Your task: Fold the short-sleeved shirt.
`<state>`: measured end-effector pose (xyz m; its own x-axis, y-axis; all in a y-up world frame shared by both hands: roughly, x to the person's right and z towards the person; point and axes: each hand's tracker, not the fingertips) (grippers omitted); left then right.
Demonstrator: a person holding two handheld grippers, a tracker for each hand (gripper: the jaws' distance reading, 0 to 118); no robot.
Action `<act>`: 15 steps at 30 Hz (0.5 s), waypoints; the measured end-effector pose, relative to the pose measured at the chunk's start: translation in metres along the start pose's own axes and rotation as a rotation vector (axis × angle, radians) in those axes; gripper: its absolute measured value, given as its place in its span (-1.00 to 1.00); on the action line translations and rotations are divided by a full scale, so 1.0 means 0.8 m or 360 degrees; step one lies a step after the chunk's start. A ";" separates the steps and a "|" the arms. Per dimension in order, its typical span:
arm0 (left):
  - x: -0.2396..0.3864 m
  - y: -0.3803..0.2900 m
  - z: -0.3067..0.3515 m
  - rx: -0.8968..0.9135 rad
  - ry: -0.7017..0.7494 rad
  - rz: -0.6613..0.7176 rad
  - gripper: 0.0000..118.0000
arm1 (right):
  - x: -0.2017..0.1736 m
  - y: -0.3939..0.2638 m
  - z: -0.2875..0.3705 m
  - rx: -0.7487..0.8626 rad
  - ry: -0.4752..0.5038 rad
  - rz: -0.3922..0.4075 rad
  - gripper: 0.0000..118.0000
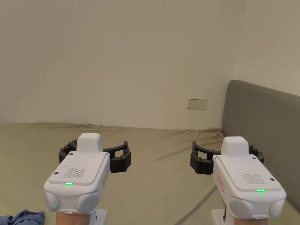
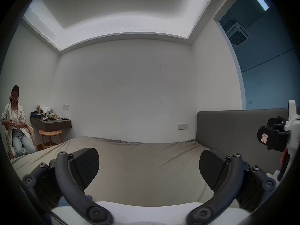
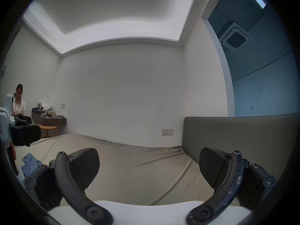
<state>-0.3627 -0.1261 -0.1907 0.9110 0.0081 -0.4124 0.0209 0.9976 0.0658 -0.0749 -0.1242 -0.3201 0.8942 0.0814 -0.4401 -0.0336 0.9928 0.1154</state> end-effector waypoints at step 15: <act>0.025 -0.002 0.008 0.0007 -0.0010 -0.0067 -1.00 | 0.016 -0.005 0.013 0.0008 -0.0114 0.0026 -0.99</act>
<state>-0.3419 -0.1278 -0.1934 0.9118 -0.0340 -0.4092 0.0608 0.9968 0.0528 -0.0586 -0.1283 -0.3172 0.9232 0.0908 -0.3736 -0.0462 0.9909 0.1267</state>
